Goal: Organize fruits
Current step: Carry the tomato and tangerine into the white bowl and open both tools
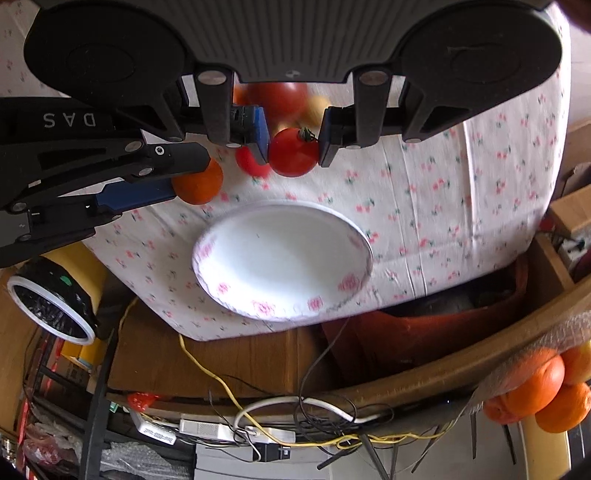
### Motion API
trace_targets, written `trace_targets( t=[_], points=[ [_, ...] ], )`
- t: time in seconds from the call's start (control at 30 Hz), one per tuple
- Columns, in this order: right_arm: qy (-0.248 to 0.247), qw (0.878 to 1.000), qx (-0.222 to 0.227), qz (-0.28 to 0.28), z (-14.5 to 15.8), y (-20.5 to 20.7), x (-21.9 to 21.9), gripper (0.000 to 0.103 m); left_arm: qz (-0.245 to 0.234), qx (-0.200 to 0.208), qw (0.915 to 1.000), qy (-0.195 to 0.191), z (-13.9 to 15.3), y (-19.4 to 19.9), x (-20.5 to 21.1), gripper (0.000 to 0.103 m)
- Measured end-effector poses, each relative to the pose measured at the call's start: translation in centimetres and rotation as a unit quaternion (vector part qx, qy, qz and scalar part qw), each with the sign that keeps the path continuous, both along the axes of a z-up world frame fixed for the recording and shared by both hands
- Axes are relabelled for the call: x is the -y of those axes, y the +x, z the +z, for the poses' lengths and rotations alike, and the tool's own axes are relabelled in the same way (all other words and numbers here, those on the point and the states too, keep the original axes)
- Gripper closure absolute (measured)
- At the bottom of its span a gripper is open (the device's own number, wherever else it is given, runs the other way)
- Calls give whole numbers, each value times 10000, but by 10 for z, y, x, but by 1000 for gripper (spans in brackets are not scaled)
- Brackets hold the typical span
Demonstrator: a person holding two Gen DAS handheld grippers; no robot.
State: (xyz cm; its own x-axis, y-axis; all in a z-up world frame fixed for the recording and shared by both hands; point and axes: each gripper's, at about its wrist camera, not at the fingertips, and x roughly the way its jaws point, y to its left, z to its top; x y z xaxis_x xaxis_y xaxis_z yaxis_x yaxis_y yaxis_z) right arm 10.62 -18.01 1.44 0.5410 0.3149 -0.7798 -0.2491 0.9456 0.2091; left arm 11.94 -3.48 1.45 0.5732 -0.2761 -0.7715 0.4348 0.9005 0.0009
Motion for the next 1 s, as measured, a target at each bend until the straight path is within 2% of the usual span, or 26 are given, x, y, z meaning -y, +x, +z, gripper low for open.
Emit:
trace_targets(
  t=[0.4, 1.0],
  points=[
    [-101, 9997, 172, -164, -10, 46, 15, 76, 61, 83, 9999, 116, -11, 50, 17, 67],
    [-283, 9993, 183, -157, -22, 63, 11, 72, 9, 195, 9994, 274, -21, 62, 19, 67]
  ],
)
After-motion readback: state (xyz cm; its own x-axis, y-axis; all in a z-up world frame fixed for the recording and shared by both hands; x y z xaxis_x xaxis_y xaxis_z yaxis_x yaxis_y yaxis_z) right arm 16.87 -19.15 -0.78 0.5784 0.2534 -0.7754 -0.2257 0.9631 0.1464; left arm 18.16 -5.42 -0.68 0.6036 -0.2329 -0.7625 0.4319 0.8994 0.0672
